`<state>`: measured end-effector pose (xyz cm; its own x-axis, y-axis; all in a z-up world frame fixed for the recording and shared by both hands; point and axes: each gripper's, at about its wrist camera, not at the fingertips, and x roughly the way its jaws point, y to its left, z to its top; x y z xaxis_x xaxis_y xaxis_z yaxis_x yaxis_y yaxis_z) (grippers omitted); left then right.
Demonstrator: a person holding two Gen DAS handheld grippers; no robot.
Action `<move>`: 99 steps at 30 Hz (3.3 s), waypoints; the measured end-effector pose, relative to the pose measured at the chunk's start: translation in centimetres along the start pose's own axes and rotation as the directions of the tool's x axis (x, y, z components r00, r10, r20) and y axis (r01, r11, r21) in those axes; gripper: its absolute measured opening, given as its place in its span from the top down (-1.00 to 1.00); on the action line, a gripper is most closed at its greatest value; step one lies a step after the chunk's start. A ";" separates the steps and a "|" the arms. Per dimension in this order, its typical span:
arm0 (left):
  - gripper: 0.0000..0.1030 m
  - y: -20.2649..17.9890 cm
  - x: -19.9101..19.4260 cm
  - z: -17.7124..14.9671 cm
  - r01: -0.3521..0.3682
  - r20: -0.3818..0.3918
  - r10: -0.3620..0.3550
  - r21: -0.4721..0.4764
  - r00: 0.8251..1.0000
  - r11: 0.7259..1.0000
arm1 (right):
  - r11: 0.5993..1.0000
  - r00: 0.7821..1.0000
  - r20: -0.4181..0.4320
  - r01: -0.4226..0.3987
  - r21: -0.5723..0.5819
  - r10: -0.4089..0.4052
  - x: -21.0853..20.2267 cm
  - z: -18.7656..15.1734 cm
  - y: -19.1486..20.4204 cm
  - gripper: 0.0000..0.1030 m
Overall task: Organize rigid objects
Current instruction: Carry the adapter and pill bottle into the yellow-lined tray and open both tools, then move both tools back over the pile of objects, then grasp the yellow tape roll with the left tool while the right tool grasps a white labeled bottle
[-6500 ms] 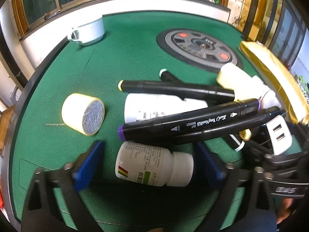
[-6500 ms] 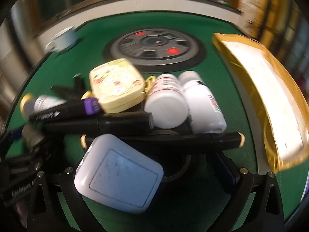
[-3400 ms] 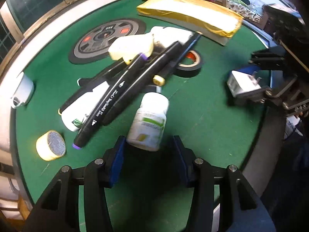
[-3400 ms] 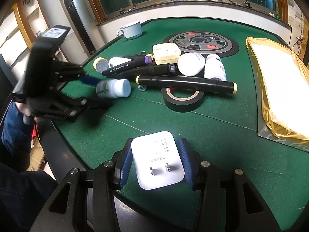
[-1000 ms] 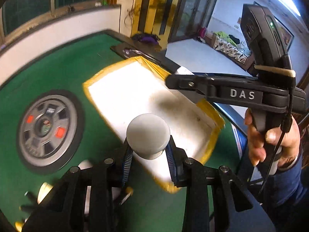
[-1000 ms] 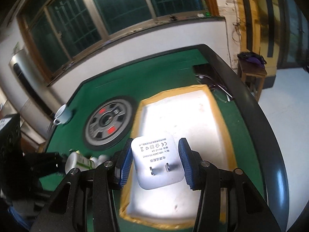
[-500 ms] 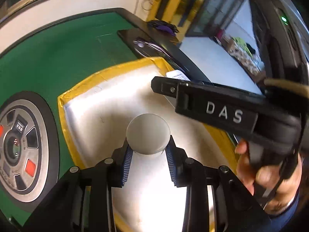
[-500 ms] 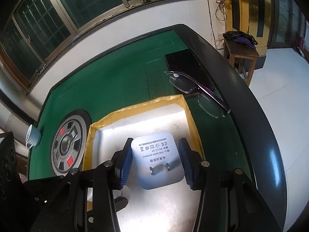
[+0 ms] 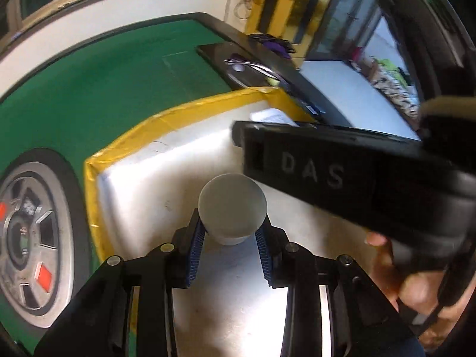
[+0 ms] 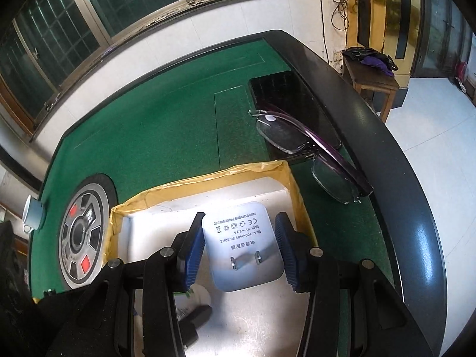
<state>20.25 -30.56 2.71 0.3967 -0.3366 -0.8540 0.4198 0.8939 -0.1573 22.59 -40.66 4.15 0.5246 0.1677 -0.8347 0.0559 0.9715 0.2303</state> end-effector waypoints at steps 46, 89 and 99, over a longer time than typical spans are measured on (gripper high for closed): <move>-0.16 18.4 -21.6 -18.7 0.020 0.305 0.029 -0.156 0.952 0.988 | 0.889 0.859 0.259 -0.379 -0.258 0.441 -11.2 -19.5 13.1 -0.15; 0.21 28.5 -16.7 -27.1 -0.091 0.183 0.143 -0.267 0.973 0.959 | 0.940 0.969 -0.170 -0.222 -0.260 0.182 -3.8 -16.4 16.1 0.39; 0.37 29.6 -17.4 -27.5 -0.047 0.227 0.124 -0.319 0.966 0.947 | 0.957 0.985 -0.054 -0.173 -0.233 0.165 -3.8 -17.8 16.4 0.42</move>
<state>3.39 9.90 -0.72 0.6207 -0.2812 -0.7319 0.1184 0.9564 -0.2670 6.44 -22.40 2.20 0.4801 0.3347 -0.8109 -0.2351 0.9396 0.2486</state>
